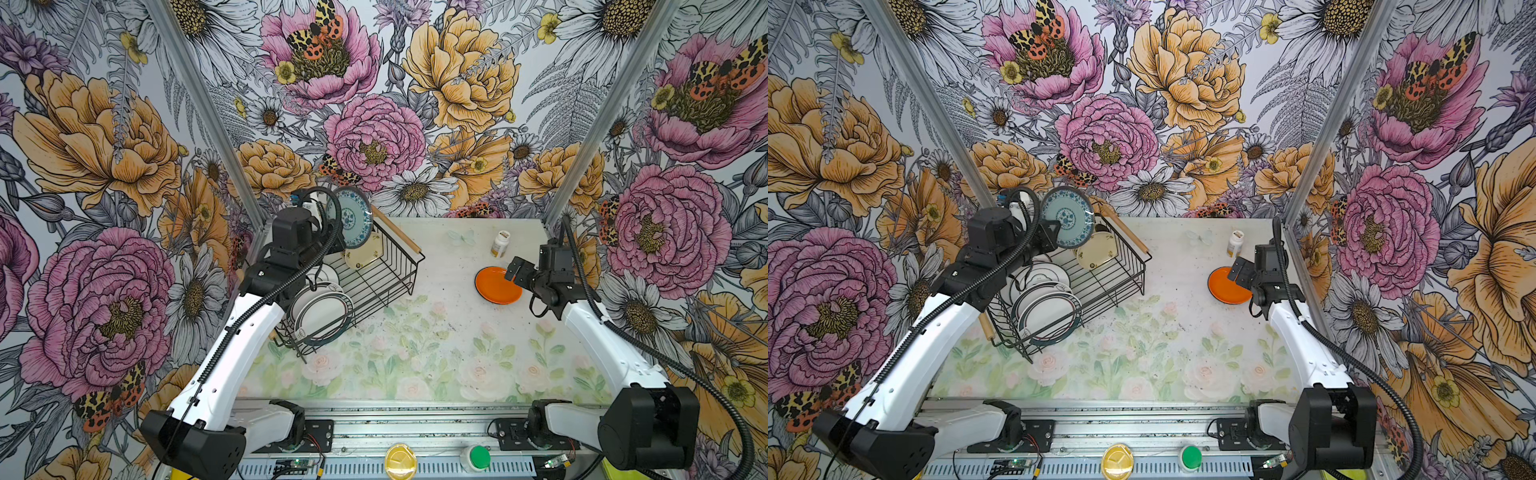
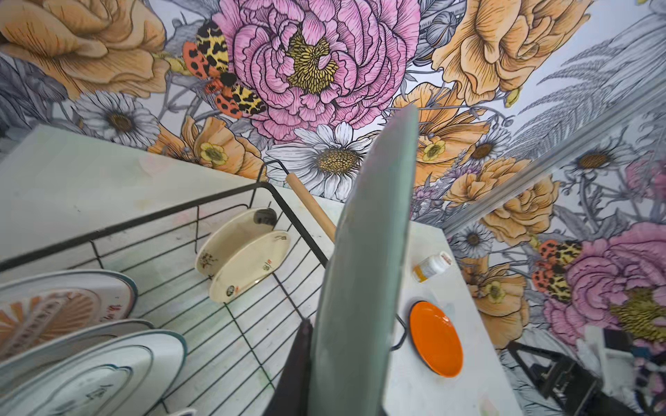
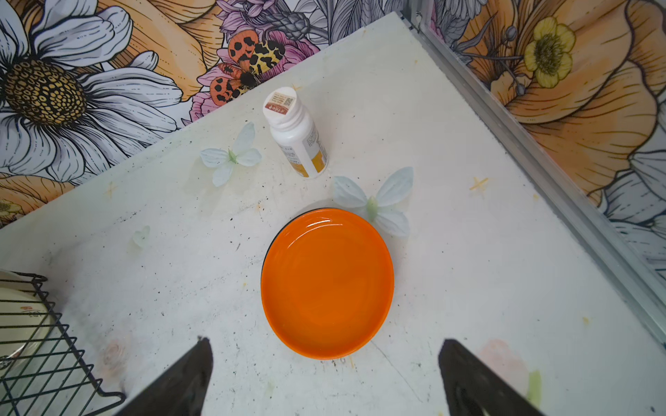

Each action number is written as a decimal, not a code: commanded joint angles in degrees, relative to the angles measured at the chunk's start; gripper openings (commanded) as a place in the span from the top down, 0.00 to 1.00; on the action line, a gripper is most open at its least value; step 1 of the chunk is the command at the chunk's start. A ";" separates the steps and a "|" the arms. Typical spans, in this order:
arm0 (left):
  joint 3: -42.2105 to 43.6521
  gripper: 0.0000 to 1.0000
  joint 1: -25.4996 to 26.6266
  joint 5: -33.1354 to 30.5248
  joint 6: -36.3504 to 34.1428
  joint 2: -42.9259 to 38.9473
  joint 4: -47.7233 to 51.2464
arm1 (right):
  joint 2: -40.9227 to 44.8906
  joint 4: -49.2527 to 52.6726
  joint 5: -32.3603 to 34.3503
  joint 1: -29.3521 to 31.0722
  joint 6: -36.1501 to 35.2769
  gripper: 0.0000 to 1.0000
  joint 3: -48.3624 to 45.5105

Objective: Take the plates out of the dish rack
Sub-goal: 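Lift the blue-patterned plate out of the rack with the left gripper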

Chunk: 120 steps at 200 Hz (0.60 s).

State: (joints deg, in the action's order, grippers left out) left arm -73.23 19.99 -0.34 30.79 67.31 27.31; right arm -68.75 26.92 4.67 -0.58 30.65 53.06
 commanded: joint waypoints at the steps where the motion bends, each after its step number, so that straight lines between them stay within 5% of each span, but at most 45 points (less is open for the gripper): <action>1: 8.44 1.00 3.30 1.20 16.56 -2.99 -14.42 | 3.63 -0.96 -0.46 0.98 6.02 0.01 -1.60; 59: 19.39 1.00 10.56 3.66 28.91 1.48 -35.41 | 6.59 -0.94 -7.33 1.12 10.00 0.01 -1.64; 120: 13.75 1.00 16.79 15.86 32.34 15.56 -44.80 | 6.60 -1.01 -20.56 0.92 11.13 0.01 -1.64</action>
State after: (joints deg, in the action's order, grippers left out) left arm -55.29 34.30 7.92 61.25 78.22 -10.04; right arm -63.40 26.89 -9.06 0.30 41.58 51.53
